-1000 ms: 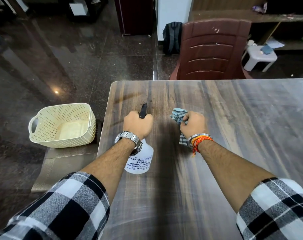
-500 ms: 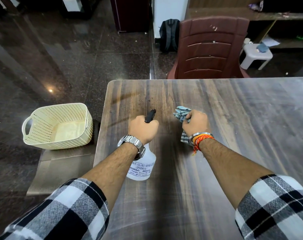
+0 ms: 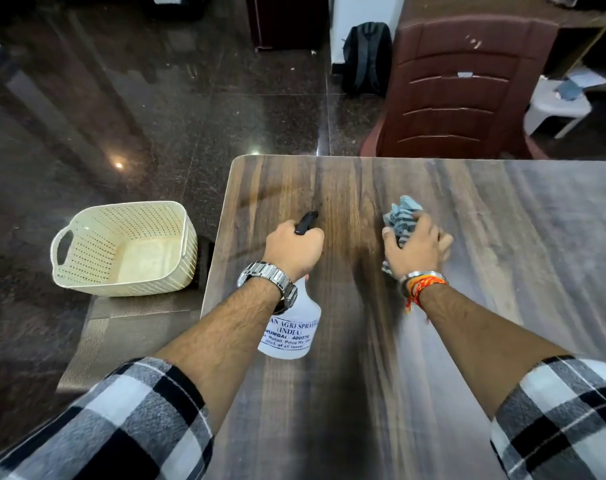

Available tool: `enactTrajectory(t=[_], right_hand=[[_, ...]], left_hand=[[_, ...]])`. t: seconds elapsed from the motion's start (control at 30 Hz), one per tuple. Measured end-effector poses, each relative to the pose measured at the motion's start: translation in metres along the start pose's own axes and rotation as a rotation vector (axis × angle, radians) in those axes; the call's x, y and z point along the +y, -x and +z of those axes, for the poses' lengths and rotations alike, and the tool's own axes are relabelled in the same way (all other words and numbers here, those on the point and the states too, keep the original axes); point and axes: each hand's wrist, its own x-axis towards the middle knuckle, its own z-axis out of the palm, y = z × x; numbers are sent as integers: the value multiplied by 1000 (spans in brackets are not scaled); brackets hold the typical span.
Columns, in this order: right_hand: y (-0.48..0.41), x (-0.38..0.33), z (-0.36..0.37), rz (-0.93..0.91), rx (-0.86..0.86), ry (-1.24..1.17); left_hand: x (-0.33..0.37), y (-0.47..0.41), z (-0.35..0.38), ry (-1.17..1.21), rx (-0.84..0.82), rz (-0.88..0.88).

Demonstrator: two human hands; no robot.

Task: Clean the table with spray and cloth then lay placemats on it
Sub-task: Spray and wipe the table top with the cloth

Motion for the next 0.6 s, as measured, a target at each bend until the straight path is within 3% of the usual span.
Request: enactTrajectory(t=[0.1, 0.23, 0.37, 0.43, 0.6], right_hand=[[-6, 4, 34, -81, -172, 130], [-25, -1, 59, -39, -28, 247], [-88, -20, 71, 134, -1, 219], [-114, -50, 86, 131, -9, 200], [-96, -195, 176, -330, -211, 216]], left_hand=[[-2, -22, -11, 91, 91, -54], [-11, -49, -29, 141, 166, -78], [-23, -72, -48, 103, 217, -40], [-30, -81, -59, 101, 251, -33], [-48, -91, -91, 122, 331, -26]])
